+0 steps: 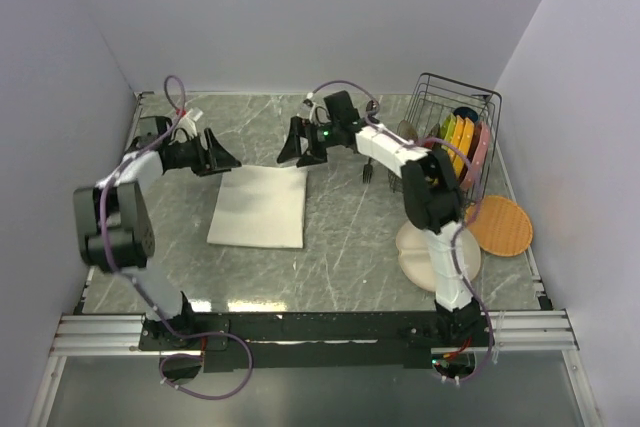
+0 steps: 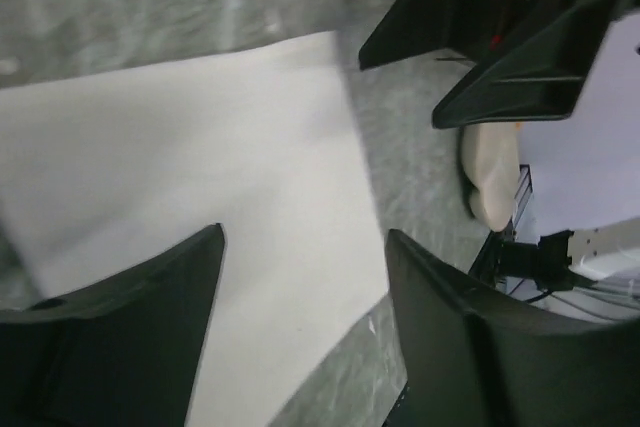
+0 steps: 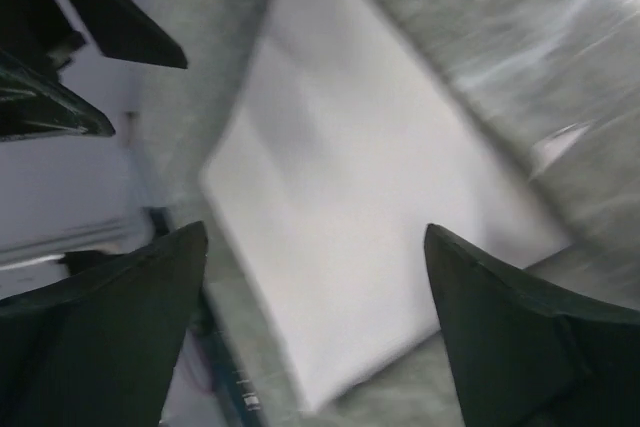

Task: Fold the napkin into a case and place the utensils inside
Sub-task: Smooth out the lower triangle-folded napkin at the center of the board.

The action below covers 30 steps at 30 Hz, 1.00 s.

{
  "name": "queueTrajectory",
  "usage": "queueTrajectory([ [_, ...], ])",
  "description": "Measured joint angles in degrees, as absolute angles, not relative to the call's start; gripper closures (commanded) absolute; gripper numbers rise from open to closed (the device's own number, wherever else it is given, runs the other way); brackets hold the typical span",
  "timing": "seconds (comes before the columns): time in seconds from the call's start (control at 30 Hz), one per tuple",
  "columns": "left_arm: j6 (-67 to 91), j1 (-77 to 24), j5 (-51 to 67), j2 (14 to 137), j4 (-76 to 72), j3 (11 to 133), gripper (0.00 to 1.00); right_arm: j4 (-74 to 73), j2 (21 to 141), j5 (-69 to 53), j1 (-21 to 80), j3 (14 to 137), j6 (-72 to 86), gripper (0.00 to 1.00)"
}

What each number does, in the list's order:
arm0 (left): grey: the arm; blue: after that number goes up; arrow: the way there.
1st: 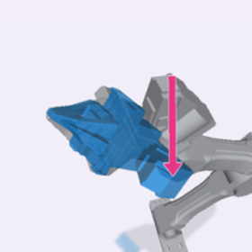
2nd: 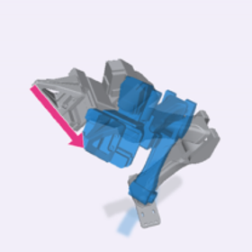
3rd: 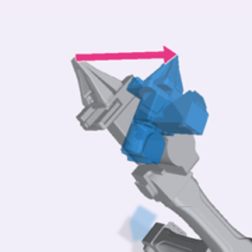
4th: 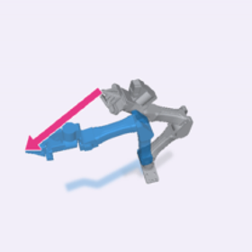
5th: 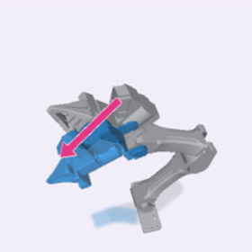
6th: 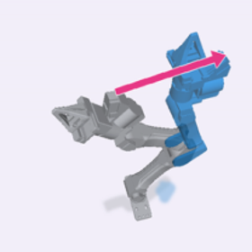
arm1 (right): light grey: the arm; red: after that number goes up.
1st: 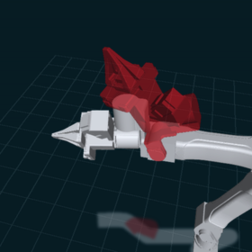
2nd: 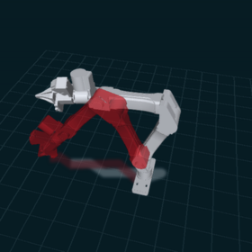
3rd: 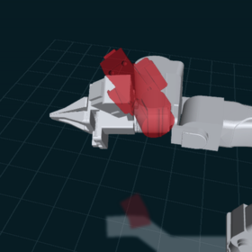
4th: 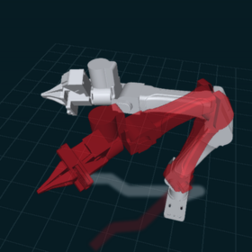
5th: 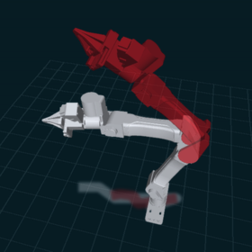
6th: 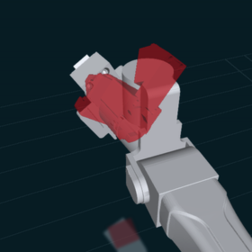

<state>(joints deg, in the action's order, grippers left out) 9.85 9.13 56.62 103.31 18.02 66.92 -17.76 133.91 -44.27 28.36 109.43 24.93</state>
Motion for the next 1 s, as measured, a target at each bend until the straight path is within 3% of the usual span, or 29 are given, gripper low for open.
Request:
queueTrajectory([
  [0.13, 13.1, 9.1, 60.9, 89.0, 14.3, 59.3, 0.02, -12.9, 119.2, -47.7, 28.9, 94.8, 30.8, 0.00],
  [0.23, 18.9, 9.1, 64.4, 78.6, 9.3, 48.2, 0.01, -7.1, 110.8, -50.4, 31.1, 87.0, 36.1, 0.00],
  [0.37, 30.1, 8.6, 66.0, 75.6, 0.8, 34.0, 0.01, 0.9, 108.6, -54.6, 37.2, 79.0, 42.7, 0.00],
  [0.63, 39.3, 7.6, 65.3, 81.5, -8.1, 24.4, 0.01, 12.1, 118.0, -58.2, 42.1, 65.8, 56.1, 0.00],
  [0.83, 35.0, 12.3, 69.5, 97.7, -7.6, 30.0, 0.01, 16.3, 123.3, -59.7, 40.4, 67.8, 56.0, 0.00],
  [1.0, 29.7, 15.2, 75.0, 103.8, -4.8, 35.6, 0.01, 12.0, 123.3, -59.7, 39.7, 68.7, 50.5, 0.00],
])
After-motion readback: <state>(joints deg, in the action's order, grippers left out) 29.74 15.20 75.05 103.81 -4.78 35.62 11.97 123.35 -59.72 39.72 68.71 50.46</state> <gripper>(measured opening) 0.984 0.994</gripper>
